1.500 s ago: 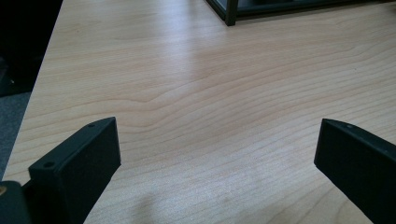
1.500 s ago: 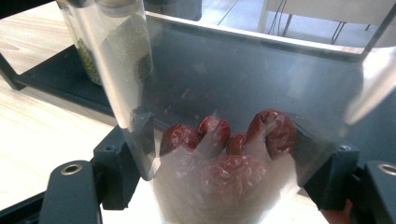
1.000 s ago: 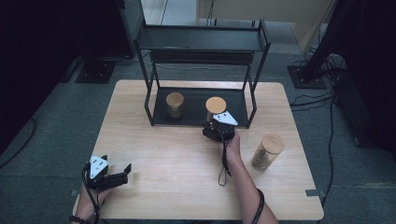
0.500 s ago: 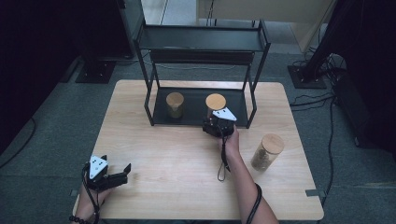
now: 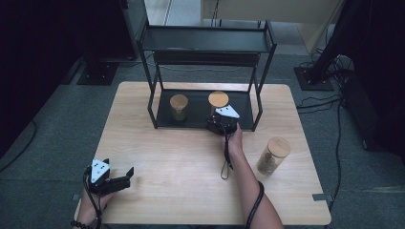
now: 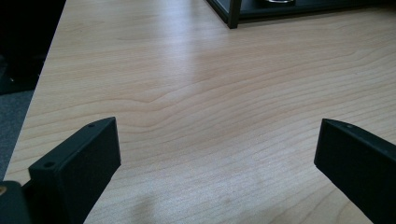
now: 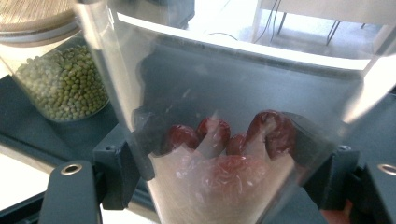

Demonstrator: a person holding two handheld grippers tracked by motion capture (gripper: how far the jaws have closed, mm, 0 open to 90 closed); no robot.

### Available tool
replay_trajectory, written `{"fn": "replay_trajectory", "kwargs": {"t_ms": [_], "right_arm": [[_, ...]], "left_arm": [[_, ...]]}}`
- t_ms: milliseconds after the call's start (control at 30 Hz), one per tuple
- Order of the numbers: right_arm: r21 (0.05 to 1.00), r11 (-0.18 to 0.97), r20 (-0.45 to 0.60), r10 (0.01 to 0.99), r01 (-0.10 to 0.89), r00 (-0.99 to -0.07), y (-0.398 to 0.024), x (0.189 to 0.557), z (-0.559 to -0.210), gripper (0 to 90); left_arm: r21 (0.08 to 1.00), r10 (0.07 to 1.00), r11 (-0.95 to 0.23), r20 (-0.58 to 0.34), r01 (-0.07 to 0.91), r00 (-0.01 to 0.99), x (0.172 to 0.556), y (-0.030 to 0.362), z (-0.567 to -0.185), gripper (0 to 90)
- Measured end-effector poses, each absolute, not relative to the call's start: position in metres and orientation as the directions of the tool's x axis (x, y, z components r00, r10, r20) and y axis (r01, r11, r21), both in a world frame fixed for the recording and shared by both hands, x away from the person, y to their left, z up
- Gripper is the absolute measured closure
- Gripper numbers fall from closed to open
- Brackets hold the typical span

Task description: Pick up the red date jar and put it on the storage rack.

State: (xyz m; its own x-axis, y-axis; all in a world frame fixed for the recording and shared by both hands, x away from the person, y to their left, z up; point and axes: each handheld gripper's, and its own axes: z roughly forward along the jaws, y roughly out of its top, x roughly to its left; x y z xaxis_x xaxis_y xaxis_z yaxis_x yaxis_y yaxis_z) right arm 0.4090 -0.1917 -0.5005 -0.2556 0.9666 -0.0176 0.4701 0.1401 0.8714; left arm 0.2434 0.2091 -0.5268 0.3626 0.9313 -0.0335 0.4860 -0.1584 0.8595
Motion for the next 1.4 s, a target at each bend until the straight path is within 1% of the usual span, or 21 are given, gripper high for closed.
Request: {"fn": "replay_trajectory", "kwargs": {"t_ms": [300,867,1033,1067,1167,1233,1300,1333,1400], "right_arm": [[0.869,0.129,-0.01,0.97,0.477,-0.243,-0.188,0.421,-0.503,25.4],[0.872,0.123,-0.019,0.976,0.474,-0.218,-0.184,0.434,-0.508,25.5],[0.882,0.113,-0.017,0.978,0.457,-0.209,-0.182,0.437,-0.511,25.3],[0.885,0.106,-0.012,0.978,0.454,-0.206,-0.182,0.436,-0.511,24.6],[0.88,0.096,0.006,0.977,0.466,-0.212,-0.181,0.436,-0.516,10.1],[0.877,0.101,0.005,0.976,0.471,-0.218,-0.181,0.435,-0.52,4.3],[0.876,0.097,0.011,0.975,0.472,-0.22,-0.18,0.435,-0.521,2.5],[0.877,0.092,0.021,0.973,0.472,-0.229,-0.18,0.434,-0.522,0.0],[0.879,0.091,0.015,0.976,0.468,-0.218,-0.18,0.433,-0.524,0.0]], "left_arm": [[0.86,0.93,-0.156,-0.039,0.487,0.366,0.244,0.21,-0.527,0.4],[0.86,0.929,-0.154,-0.041,0.486,0.367,0.244,0.21,-0.527,0.5],[0.86,0.929,-0.155,-0.041,0.486,0.368,0.244,0.21,-0.527,0.5],[0.86,0.929,-0.155,-0.041,0.486,0.368,0.244,0.21,-0.527,0.5],[0.86,0.929,-0.157,-0.039,0.485,0.369,0.243,0.21,-0.527,0.4],[0.86,0.929,-0.157,-0.038,0.485,0.369,0.243,0.209,-0.527,0.4],[0.86,0.928,-0.158,-0.038,0.484,0.37,0.243,0.209,-0.527,0.4],[0.86,0.928,-0.158,-0.037,0.484,0.37,0.243,0.209,-0.527,0.4],[0.861,0.928,-0.159,-0.037,0.484,0.371,0.243,0.209,-0.527,0.5]]}}
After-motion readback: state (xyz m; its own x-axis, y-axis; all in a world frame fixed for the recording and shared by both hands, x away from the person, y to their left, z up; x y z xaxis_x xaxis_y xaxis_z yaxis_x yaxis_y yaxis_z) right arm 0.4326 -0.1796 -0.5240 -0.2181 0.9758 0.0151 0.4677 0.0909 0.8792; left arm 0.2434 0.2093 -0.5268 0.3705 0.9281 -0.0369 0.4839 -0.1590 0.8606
